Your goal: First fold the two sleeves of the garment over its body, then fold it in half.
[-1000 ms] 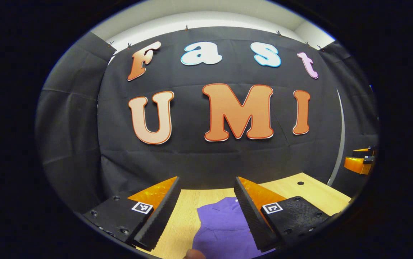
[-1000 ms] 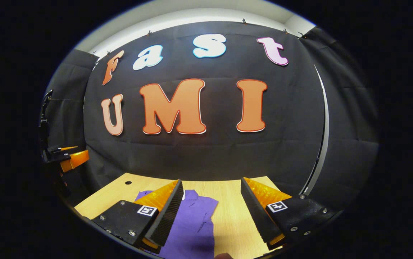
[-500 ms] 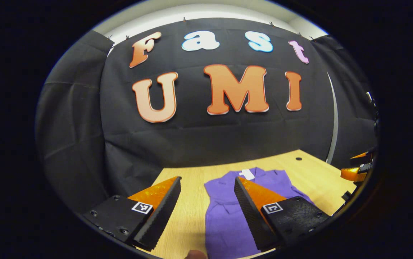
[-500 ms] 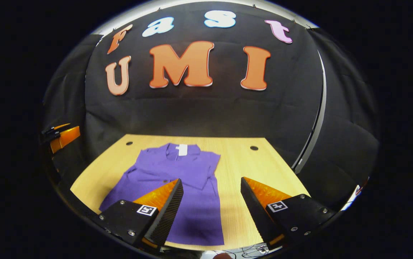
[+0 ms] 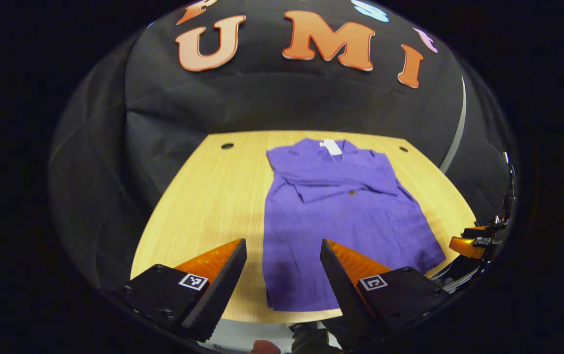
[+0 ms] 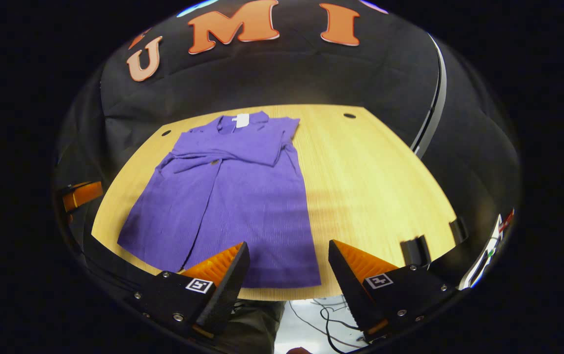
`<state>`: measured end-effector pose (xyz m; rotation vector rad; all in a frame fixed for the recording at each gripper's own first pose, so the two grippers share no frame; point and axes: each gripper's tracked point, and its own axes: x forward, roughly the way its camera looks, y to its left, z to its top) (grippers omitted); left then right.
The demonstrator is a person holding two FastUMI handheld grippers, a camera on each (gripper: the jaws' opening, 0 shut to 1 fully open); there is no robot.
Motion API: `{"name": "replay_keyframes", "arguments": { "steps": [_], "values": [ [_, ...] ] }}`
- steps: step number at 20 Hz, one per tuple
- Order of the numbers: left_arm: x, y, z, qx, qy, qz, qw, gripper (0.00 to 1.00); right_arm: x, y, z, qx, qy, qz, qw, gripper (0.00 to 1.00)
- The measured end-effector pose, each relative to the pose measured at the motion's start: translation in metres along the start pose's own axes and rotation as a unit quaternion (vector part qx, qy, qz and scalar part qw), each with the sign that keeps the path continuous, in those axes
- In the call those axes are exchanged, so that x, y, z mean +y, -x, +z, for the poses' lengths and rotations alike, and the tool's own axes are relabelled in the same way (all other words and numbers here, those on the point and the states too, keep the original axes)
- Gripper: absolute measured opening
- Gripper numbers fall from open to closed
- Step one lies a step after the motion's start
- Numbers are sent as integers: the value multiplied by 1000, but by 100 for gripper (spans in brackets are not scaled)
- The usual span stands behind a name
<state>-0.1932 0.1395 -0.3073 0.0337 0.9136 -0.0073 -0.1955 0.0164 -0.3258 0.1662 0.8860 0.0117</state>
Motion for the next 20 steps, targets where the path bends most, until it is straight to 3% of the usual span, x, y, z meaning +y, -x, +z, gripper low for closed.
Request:
{"name": "replay_keyframes", "arguments": {
  "steps": [8, 16, 18, 20],
  "values": [
    [2, -46, -90, 146, -17, -3, 989, 96, -11, -40, -49, 103, 0, -4, 995, 97],
    [8, -77, -105, 230, 2, -17, 973, 98, -10, -52, -56, 162, 11, -10, 987, 97],
    [6, -74, -110, 263, -18, -14, 964, 98, -7, -50, -61, 188, 13, -10, 982, 96],
    [2, -74, -117, 300, 7, -2, 954, 97, -2, -50, -62, 208, 15, -7, 978, 92]
  ]
}}
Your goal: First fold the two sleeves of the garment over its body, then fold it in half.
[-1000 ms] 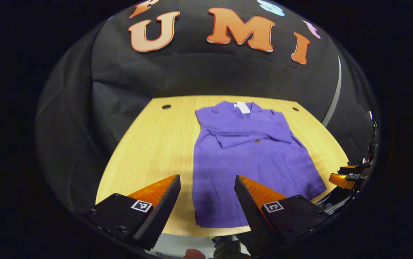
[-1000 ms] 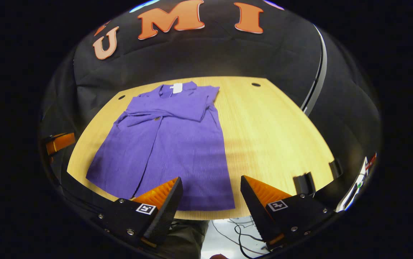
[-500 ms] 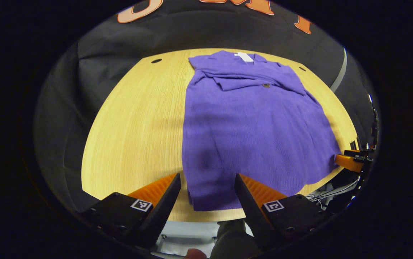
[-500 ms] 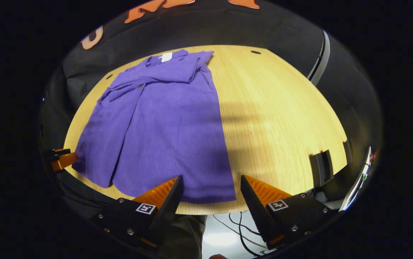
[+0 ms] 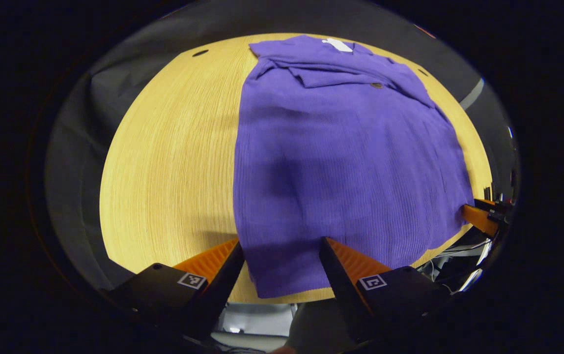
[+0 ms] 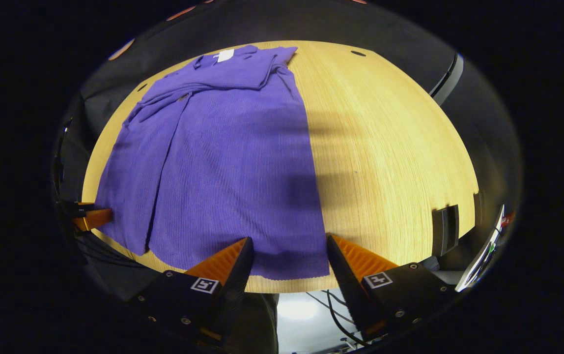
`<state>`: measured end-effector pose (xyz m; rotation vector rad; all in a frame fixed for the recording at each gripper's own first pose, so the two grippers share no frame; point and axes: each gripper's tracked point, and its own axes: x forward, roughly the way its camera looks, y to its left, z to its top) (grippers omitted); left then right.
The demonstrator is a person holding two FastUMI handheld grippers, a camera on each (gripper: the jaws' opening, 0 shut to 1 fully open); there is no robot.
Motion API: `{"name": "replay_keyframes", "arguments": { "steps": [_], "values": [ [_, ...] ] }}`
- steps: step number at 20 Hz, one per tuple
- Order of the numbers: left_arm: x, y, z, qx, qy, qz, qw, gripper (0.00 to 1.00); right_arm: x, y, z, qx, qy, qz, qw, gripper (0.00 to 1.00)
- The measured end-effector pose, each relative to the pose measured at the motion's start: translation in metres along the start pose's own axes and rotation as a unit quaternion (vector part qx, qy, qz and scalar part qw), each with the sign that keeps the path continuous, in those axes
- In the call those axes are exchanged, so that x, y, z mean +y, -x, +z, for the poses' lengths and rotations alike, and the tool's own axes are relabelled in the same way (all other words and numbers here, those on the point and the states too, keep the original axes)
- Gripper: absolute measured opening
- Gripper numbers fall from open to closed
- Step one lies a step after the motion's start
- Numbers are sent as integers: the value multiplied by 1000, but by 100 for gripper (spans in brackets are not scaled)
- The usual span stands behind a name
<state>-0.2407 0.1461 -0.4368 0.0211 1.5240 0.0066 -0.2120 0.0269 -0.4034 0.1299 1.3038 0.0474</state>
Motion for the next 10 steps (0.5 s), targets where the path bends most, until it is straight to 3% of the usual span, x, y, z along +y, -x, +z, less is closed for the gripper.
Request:
{"name": "replay_keyframes", "arguments": {
  "steps": [2, 3, 4, 5, 6, 7, 8, 9, 10],
  "values": [
    [-4, 3, -3, 27, 17, -1, 999, 87, 5, 1, -3, 22, 5, 4, 1000, 70],
    [-6, 2, -1, 29, 4, -6, 1000, 84, 7, 2, -1, 28, 11, 7, 1000, 70],
    [-9, 2, 0, 30, -5, -11, 999, 68, 9, 0, 0, 31, 17, 8, 999, 63],
    [-13, 3, -2, 31, -3, -13, 999, 53, 11, 0, 4, 31, 21, 13, 999, 48],
    [-16, 3, 0, 33, -2, -17, 999, 37, 13, 0, 9, 29, 15, 17, 999, 41],
    [-16, 1, 0, 33, 6, -23, 999, 28, 13, -2, 12, 28, 0, 24, 999, 26],
    [-15, 2, 1, 37, 10, -28, 999, 14, 13, -2, 14, 30, -19, 29, 999, 19],
    [-14, 2, 1, 37, 12, -35, 999, 13, 15, -3, 14, 36, -34, 38, 998, 10],
    [-14, 1, 2, 40, 20, -42, 998, 10, 16, -2, 16, 39, -47, 47, 997, 7]
  ]
}}
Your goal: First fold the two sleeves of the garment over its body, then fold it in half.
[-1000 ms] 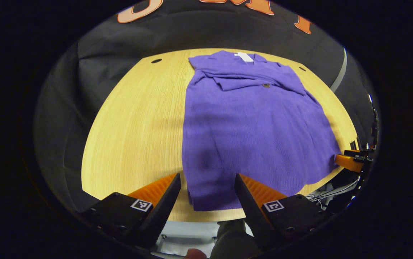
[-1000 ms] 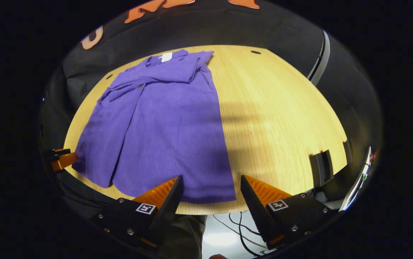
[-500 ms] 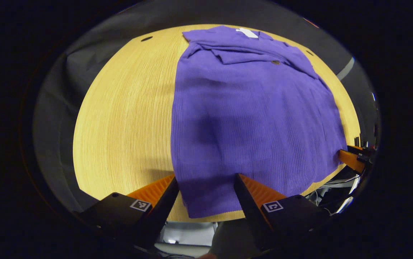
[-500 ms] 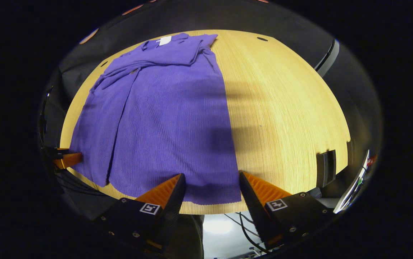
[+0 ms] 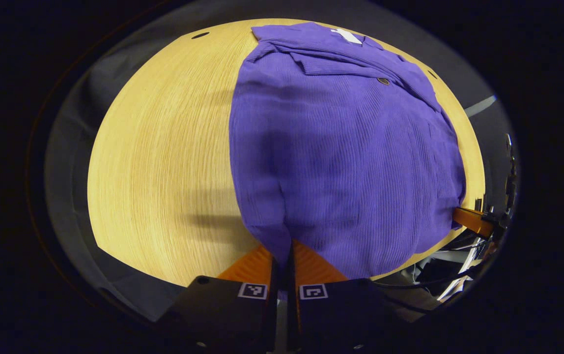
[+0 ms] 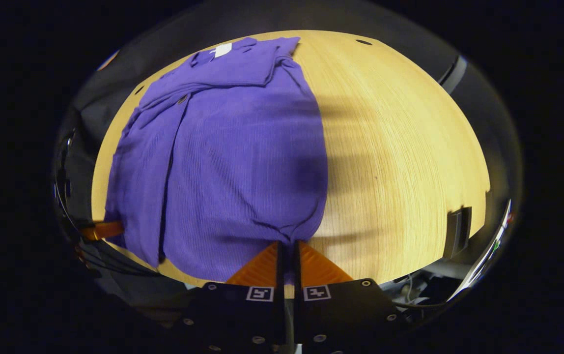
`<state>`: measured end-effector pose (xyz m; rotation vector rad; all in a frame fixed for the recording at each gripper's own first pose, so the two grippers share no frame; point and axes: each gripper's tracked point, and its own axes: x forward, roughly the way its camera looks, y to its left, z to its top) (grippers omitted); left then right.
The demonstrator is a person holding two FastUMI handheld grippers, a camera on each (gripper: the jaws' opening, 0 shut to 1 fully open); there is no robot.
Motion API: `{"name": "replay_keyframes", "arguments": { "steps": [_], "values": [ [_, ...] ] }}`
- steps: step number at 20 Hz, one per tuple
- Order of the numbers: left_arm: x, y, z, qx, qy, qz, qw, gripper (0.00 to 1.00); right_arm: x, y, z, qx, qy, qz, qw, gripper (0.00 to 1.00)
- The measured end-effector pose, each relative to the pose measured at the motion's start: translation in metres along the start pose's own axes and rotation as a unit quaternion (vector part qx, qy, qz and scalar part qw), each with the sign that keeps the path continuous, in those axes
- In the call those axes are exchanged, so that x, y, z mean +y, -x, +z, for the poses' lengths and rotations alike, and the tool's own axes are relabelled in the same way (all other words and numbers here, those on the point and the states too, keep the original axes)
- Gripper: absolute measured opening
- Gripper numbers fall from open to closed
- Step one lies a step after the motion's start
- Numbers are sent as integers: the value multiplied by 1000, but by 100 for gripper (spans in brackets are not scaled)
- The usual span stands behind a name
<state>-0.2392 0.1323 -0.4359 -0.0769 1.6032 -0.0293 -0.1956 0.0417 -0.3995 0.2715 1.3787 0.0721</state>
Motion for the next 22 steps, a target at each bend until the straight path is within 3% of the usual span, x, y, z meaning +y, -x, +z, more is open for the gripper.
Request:
{"name": "replay_keyframes", "arguments": {
  "steps": [3, 8, 15, 22],
  "values": [
    [3, 8, -1, -1, 27, -22, 999, 6, 3, 4, 1, 7, -28, 25, 999, 4],
    [0, 40, 13, -26, 42, -39, 998, 5, 11, 32, 28, -23, -27, 50, 998, 4],
    [-17, 104, 78, -107, 12, -50, 993, 5, 40, 82, 102, -85, -19, 102, 991, 4],
    [-36, 141, 154, -157, -24, -47, 986, 5, 58, 102, 175, -121, -9, 136, 983, 4]
  ]
}}
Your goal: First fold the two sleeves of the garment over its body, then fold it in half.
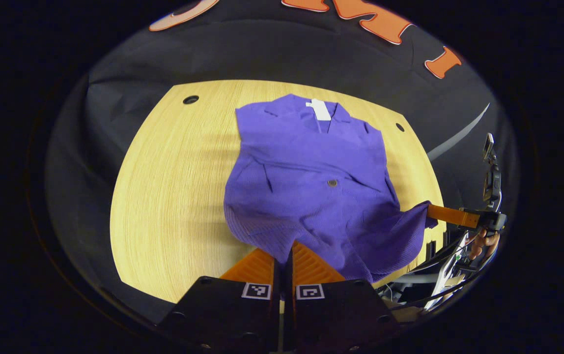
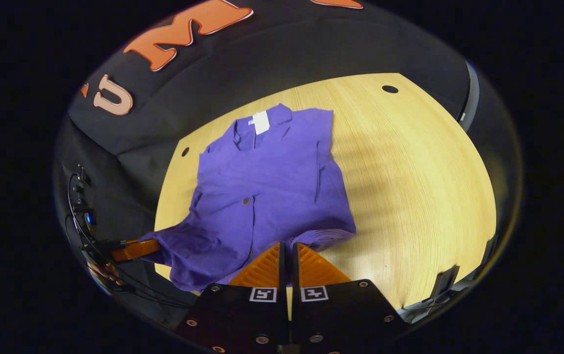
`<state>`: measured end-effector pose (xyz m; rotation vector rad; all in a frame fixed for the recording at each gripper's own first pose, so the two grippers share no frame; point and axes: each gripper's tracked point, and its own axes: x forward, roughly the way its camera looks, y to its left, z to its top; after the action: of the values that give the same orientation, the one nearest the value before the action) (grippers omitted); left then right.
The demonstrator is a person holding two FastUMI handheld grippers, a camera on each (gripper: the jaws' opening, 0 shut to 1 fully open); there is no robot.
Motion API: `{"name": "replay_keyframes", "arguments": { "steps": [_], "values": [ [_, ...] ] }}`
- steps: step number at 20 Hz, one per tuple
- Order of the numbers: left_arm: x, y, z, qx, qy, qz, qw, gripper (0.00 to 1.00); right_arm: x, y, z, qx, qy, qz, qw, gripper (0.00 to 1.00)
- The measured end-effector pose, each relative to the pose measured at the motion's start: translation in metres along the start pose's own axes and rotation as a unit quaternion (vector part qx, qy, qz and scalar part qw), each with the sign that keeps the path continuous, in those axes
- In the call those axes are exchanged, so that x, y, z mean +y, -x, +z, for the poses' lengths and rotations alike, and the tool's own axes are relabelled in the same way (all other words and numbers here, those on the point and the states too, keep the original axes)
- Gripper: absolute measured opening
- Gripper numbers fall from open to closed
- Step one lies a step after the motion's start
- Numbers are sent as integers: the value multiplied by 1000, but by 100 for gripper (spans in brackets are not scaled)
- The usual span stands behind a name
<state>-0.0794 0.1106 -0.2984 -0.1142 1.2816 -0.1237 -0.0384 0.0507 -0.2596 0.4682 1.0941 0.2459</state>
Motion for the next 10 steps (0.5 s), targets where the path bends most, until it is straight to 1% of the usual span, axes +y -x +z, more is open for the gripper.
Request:
{"name": "replay_keyframes", "arguments": {
  "steps": [4, 5, 7, 8, 10],
  "values": [
    [-6, -5, 57, -20, -9, -2, 1000, 5, 5, -6, 53, -23, 10, 7, 1000, 3],
    [-5, -8, 71, -17, -23, 0, 1000, 5, 5, -8, 67, -26, 14, 9, 1000, 3],
    [7, -18, 103, -19, -58, 29, 998, 5, 5, -15, 95, -30, 19, 11, 999, 3],
    [10, -23, 119, -16, -65, 38, 997, 5, 3, -20, 109, -33, 23, 9, 999, 3],
    [5, -29, 148, -14, -66, 36, 997, 4, 0, -30, 134, -32, 27, 6, 999, 3]
  ]
}}
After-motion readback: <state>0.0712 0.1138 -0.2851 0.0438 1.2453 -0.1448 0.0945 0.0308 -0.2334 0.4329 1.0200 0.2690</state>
